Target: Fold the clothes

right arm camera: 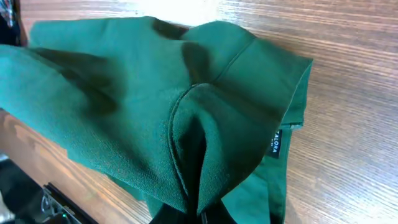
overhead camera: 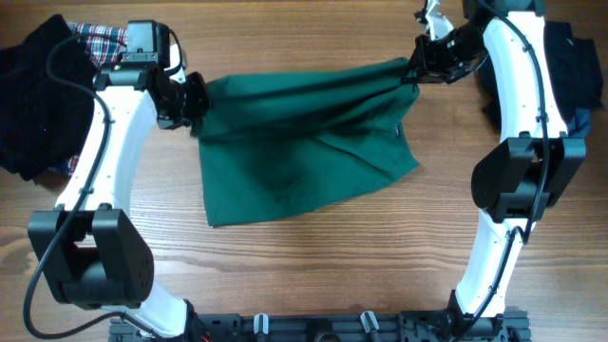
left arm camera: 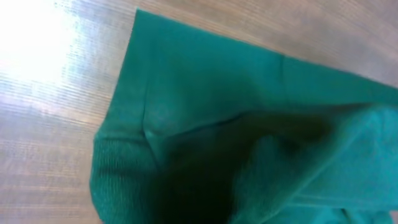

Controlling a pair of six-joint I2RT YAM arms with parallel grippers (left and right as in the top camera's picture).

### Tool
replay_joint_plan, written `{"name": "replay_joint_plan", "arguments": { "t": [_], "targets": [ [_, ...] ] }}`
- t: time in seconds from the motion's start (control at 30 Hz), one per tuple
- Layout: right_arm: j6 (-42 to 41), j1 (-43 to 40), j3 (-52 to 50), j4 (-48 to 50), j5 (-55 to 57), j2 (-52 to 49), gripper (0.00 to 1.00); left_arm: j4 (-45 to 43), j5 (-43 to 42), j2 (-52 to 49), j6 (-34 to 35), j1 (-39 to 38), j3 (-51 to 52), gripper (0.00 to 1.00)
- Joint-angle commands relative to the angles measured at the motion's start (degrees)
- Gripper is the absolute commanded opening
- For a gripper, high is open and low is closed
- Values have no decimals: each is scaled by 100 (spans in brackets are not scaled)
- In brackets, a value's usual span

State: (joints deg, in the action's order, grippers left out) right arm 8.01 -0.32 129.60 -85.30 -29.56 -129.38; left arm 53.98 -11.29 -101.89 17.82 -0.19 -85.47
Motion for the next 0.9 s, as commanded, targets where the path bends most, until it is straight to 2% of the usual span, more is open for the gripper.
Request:
{"name": "replay_joint_plan", "arguments": {
  "t": [0.0,0.13,0.2,0.27,0.33,0.37,0.5,0.6,0.63,0.7,0.73,0.83,0.87],
  "targets": [
    [92,-190,-304,15,319,44,4,278,505,63,-118,195,-26,13],
    [101,-190,-870,144,422,42,4,376,688,63,-120,195,-26,32],
    [101,-190,-1027,199,424,44,5,385,684,63,-223,195,-26,37],
    [103,-190,-1108,188,444,42,61,382,713,63,-271,197,-26,39],
    [96,-190,-1108,188,579,44,85,374,785,63,-271,197,-26,39],
    [94,-190,-1108,181,616,44,88,372,822,63,-271,197,-26,39],
    [-55,-190,-1108,164,990,44,88,306,822,63,-269,197,-26,41],
    [-409,-190,-1108,192,1692,44,86,256,835,63,-269,197,-26,48],
    [-389,-190,-1106,234,1572,44,79,195,833,63,-267,197,-26,51],
    [-317,-186,-1106,343,1095,44,55,4,603,63,-260,190,-26,51],
    [-199,-175,-1106,413,844,44,50,-63,369,63,-260,188,-26,51],
    [-173,-122,-1108,623,743,42,51,-33,166,24,-260,122,-24,49],
    [-144,-101,-1108,658,743,42,54,13,164,-28,-260,68,-24,49]
  ]
}}
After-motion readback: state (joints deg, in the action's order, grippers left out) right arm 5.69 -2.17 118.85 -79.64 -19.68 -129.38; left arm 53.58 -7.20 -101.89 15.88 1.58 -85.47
